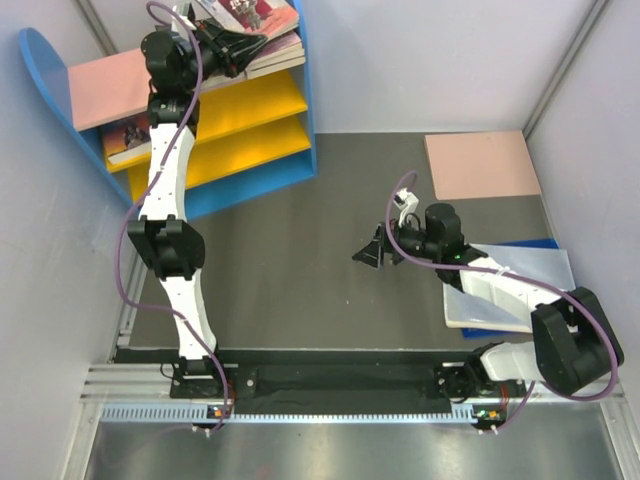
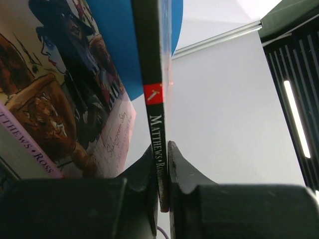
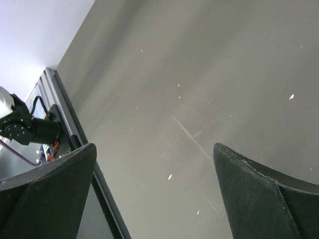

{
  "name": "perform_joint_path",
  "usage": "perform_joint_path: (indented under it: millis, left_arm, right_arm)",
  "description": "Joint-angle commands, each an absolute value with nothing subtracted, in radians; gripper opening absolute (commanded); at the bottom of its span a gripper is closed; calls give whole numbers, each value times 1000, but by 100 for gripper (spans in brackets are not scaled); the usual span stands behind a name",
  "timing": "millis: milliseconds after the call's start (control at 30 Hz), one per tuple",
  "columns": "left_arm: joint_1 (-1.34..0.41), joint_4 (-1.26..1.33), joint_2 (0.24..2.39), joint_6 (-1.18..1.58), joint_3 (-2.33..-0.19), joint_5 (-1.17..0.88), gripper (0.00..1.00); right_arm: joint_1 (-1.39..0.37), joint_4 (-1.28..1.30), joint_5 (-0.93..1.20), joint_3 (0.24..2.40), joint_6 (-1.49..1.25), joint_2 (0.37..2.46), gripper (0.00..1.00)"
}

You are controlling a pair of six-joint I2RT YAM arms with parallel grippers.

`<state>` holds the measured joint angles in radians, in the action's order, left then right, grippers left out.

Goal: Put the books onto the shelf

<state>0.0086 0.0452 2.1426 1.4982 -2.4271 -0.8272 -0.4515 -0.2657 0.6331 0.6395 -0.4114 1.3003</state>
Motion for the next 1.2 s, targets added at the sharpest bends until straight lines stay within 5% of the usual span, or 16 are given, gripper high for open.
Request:
perform_joint_path:
  millis: [0,100,1167]
  left_arm:
    - [12,100,2086,1499,-2447,-870,10]
    - [17,98,2086,1497,-2430,-887,0]
    - [98,311,2203,1778,-2487,-1154,0]
  right_arm:
    - [-468,-327,638,635,-416,1279,100]
    - [-468,-333,640,634,-419,1281,100]
    - [-518,-302,617,666,-433,1308,100]
